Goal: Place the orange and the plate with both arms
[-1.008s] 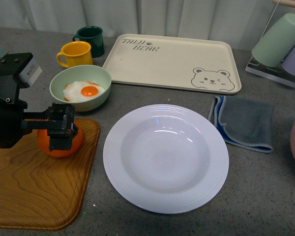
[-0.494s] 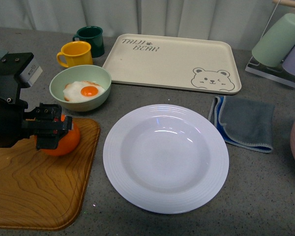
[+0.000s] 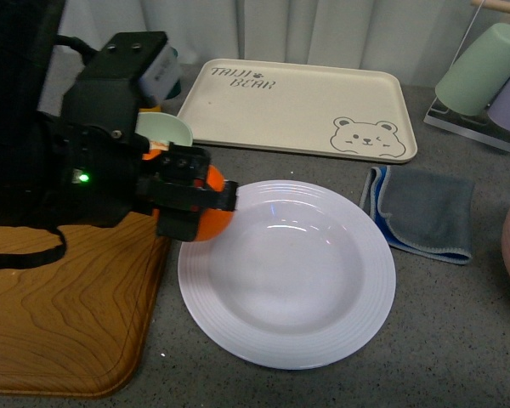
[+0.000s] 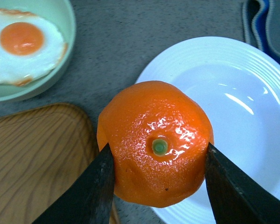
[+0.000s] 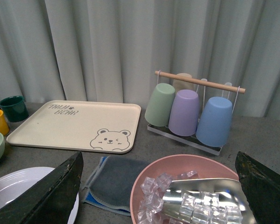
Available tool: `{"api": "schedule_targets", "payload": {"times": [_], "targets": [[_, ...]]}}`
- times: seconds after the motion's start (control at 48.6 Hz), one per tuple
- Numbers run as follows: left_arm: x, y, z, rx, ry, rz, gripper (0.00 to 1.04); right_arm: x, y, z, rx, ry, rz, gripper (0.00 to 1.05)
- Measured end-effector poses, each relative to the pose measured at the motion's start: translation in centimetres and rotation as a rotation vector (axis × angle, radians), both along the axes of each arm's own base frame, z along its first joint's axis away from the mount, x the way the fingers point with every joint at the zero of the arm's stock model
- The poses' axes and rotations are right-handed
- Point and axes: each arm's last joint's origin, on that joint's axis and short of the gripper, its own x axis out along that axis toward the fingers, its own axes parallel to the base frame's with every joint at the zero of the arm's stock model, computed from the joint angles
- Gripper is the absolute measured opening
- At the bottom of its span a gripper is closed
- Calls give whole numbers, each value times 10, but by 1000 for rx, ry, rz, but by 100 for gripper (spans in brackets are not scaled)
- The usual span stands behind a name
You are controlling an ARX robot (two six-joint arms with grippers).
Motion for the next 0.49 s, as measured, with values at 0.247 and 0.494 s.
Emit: {"api": "schedule_targets", "payload": {"times": [0.247,0.494], "targets": [[6,-36,-17,1,21,-71,47,0,0,0,0,0,0,95],[10,-44,-32,13,48,-83,46,0,0,0,0,0,0,95]]}}
